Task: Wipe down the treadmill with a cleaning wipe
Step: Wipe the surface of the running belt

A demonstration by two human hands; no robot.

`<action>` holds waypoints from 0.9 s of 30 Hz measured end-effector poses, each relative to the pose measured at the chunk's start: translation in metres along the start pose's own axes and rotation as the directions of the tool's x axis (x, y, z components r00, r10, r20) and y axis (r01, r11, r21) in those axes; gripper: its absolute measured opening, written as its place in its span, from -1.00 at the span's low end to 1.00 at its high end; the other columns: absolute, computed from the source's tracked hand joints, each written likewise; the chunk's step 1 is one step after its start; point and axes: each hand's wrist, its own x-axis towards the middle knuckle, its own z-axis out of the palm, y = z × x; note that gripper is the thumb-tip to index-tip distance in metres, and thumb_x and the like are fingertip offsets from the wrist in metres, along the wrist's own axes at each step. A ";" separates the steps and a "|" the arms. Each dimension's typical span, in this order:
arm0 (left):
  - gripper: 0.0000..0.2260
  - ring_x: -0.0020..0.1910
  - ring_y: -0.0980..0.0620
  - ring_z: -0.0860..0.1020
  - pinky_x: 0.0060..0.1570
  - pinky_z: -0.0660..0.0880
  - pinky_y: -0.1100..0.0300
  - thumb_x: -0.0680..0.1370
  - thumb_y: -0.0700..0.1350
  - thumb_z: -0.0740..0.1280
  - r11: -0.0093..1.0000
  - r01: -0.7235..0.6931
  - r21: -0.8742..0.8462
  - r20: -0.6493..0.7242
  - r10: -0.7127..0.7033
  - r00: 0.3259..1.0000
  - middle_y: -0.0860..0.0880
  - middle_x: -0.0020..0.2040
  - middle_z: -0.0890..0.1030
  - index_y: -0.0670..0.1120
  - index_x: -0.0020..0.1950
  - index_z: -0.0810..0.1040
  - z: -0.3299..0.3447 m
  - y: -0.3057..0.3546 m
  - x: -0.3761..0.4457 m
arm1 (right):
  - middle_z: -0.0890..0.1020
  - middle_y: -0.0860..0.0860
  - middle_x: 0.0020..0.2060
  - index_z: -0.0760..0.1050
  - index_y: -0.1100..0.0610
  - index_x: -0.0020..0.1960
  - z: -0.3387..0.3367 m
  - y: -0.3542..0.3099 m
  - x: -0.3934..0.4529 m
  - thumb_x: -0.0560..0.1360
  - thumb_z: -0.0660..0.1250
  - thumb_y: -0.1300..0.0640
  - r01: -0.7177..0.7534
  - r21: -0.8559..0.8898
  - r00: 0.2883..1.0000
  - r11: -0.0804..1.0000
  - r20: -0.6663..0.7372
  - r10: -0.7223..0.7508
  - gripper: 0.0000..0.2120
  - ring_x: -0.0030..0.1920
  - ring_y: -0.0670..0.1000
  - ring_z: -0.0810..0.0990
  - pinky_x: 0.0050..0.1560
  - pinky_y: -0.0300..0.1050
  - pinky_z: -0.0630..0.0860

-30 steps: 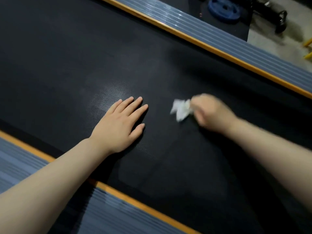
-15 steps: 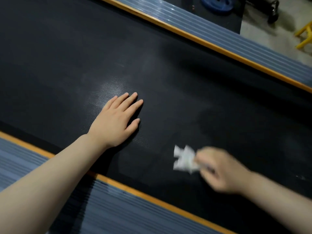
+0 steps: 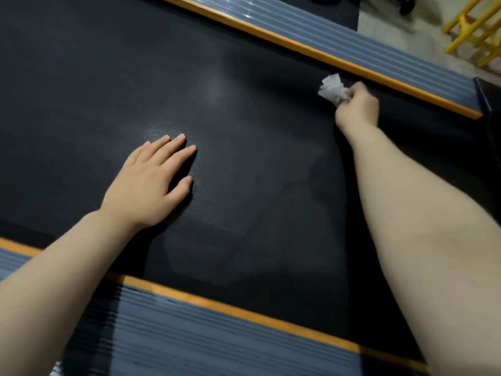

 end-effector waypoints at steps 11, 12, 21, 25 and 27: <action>-0.51 0.43 -0.18 0.33 0.43 0.23 -0.14 0.53 0.10 0.11 0.996 0.079 -0.045 -0.031 -0.080 0.996 -0.09 0.44 0.41 -0.08 0.38 0.46 -0.007 0.013 0.008 | 0.48 -0.09 -0.26 0.41 0.01 -0.13 -0.084 0.042 -0.303 0.42 0.23 0.16 0.526 0.319 0.589 0.789 0.533 -0.608 -0.93 -0.22 -0.03 0.46 -0.18 -0.11 0.45; -0.52 0.39 -0.21 0.36 0.38 0.27 -0.16 0.52 0.10 0.13 0.993 0.108 -0.047 -0.047 -0.111 0.993 -0.13 0.40 0.44 -0.13 0.32 0.49 -0.008 0.022 0.013 | 0.45 -0.12 -0.27 0.39 -0.01 -0.14 -0.091 0.049 -0.311 0.42 0.23 0.16 0.548 0.315 0.545 0.775 0.568 -0.616 -0.91 -0.22 -0.07 0.43 -0.17 -0.15 0.45; -0.37 0.56 -0.17 0.12 0.52 0.00 -0.13 0.55 0.24 -0.04 0.994 -0.106 0.009 0.072 0.106 0.992 -0.07 0.59 0.18 0.02 0.57 0.21 0.024 0.080 0.060 | 0.53 0.12 -0.23 0.40 0.14 -0.13 -0.039 0.044 -0.153 0.47 0.22 0.21 0.552 0.067 0.806 0.831 0.212 -0.553 -0.98 -0.15 0.23 0.52 -0.16 0.00 0.38; -0.46 0.38 -0.21 0.35 0.43 0.18 -0.15 0.52 0.19 0.04 0.995 -0.093 0.030 -0.014 0.093 0.996 -0.13 0.39 0.44 -0.07 0.35 0.46 0.020 0.090 0.076 | 0.60 0.22 -0.03 0.45 0.19 0.05 -0.012 0.042 -0.021 0.53 0.20 0.23 0.172 -0.045 0.985 0.984 0.008 -0.172 -0.88 0.01 0.26 0.56 -0.10 -0.01 0.41; -0.48 0.36 -0.21 0.36 0.39 0.23 -0.12 0.51 0.18 0.05 0.993 -0.120 0.009 -0.034 0.121 0.992 -0.13 0.33 0.46 -0.10 0.28 0.48 0.017 0.096 0.093 | 0.61 0.19 0.05 0.45 0.18 0.13 -0.002 0.035 0.005 0.55 0.17 0.24 -0.011 -0.007 0.998 1.000 -0.063 0.011 -0.82 0.07 0.24 0.55 -0.08 -0.05 0.41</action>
